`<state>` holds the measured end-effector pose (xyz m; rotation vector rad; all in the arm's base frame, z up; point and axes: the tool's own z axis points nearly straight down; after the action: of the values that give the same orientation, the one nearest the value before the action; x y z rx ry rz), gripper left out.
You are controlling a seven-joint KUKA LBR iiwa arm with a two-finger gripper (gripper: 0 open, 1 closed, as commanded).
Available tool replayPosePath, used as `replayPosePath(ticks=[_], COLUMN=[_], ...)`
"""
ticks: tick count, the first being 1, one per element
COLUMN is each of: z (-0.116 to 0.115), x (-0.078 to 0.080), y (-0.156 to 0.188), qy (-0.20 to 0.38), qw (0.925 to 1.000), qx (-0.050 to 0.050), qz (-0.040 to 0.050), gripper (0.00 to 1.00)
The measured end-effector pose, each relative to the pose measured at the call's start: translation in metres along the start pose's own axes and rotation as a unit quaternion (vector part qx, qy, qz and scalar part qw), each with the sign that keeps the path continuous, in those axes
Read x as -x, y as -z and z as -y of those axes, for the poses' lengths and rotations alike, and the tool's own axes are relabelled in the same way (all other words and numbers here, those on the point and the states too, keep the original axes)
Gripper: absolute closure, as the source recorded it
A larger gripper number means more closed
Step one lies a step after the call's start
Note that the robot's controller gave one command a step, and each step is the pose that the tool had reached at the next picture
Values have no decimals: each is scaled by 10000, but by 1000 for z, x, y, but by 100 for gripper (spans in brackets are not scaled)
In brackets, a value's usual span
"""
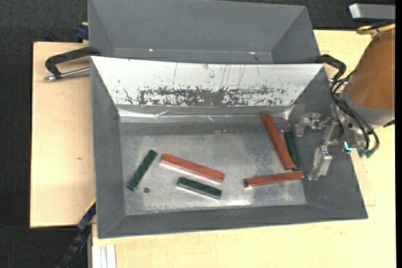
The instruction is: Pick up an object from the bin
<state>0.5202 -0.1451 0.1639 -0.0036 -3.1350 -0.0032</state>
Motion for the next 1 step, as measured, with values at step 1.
replayPosePath(ticks=[1], z=[-1], x=[2], y=[4], qy=[13], qw=[10000], qx=[-8], qz=[40], gripper=[0])
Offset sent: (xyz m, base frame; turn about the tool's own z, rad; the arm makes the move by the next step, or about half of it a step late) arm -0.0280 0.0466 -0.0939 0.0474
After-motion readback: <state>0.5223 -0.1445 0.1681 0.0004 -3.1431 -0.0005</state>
